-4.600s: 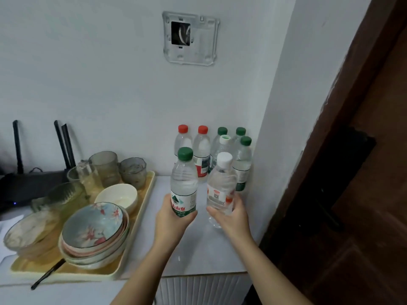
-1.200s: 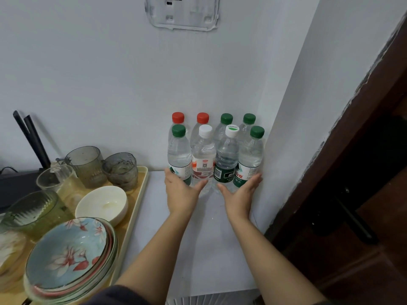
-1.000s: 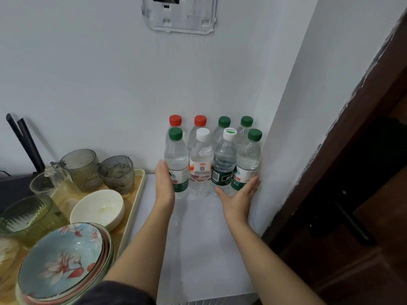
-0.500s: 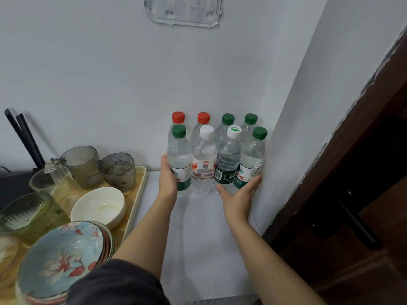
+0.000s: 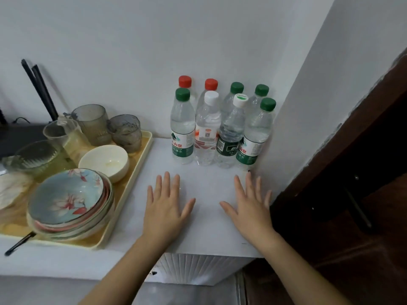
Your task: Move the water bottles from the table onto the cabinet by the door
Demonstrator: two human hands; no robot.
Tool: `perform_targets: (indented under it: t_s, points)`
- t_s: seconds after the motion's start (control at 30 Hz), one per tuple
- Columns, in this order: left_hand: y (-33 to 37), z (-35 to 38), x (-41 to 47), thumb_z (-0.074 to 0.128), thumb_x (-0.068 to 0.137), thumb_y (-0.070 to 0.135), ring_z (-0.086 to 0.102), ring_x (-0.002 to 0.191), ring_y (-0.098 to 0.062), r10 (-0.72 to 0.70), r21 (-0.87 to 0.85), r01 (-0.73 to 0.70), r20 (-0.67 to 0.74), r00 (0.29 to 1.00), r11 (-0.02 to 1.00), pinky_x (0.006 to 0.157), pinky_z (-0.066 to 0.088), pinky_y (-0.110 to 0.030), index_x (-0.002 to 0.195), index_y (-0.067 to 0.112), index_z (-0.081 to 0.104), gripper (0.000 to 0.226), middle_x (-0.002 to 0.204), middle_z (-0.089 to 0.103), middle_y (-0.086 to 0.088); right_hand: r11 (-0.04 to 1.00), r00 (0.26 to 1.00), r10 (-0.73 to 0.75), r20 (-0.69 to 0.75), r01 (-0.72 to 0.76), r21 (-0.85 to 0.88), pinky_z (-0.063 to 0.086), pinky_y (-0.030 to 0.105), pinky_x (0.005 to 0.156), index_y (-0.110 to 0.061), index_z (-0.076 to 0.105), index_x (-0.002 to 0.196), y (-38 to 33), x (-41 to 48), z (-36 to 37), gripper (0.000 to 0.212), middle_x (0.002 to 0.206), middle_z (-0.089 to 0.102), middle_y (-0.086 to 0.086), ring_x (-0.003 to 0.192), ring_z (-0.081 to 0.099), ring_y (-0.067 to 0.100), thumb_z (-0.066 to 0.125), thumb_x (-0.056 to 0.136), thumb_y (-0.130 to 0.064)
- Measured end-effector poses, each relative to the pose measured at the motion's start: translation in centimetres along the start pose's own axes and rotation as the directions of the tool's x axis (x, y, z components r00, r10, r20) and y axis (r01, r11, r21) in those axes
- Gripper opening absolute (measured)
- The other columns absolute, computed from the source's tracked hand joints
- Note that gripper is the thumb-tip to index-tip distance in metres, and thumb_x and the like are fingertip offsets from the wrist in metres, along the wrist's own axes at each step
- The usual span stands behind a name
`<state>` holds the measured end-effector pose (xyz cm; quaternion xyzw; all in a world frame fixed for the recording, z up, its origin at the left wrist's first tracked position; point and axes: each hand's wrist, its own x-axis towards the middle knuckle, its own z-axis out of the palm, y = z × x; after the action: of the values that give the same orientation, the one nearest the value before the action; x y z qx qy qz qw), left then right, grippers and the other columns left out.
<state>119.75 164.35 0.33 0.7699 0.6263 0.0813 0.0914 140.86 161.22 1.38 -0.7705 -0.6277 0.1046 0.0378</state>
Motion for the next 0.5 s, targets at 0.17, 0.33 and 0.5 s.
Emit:
perform_targets:
  t_s: [0.17,0.33,0.5]
  points:
    - [0.4,0.6,-6.4,0.017,0.093,0.066,0.004,0.148,-0.031,0.000,0.092,0.007,-0.072,0.997,0.996,0.117,0.002,-0.049,0.153,0.018,0.022,0.077,0.160,0.013,-0.012,0.965,0.966,-0.252,0.047,0.255,-0.056,-0.010,0.058,0.115,-0.030,-0.004,0.156,-0.8,-2.9,0.8,0.085,0.163,-0.016,0.008,0.148,-0.020,0.032,0.014,0.085,-0.074]
    - [0.2,1.5,-12.8,0.021,0.095,0.063,0.005,0.149,-0.031,-0.048,0.085,0.055,-0.085,0.995,0.995,0.117,0.007,-0.052,0.153,0.016,0.024,0.075,0.161,0.014,-0.012,0.849,0.854,-0.511,0.097,0.519,-0.099,0.000,0.060,0.115,-0.026,0.007,0.155,-2.3,-5.3,2.9,0.082,0.164,0.004,0.012,0.150,-0.004,0.034,0.018,0.086,-0.069]
    - [-0.8,2.7,-19.6,0.023,0.095,0.062,0.000,0.149,-0.031,-0.263,0.068,0.267,-0.063,0.963,0.961,0.118,0.006,-0.053,0.155,0.019,0.014,0.074,0.162,0.006,-0.011,0.668,0.666,-0.733,0.136,0.743,-0.035,-0.003,0.057,0.119,-0.020,0.007,0.156,-4.3,-8.2,4.3,0.076,0.165,0.003,0.005,0.151,-0.004,0.031,0.025,0.094,-0.061]
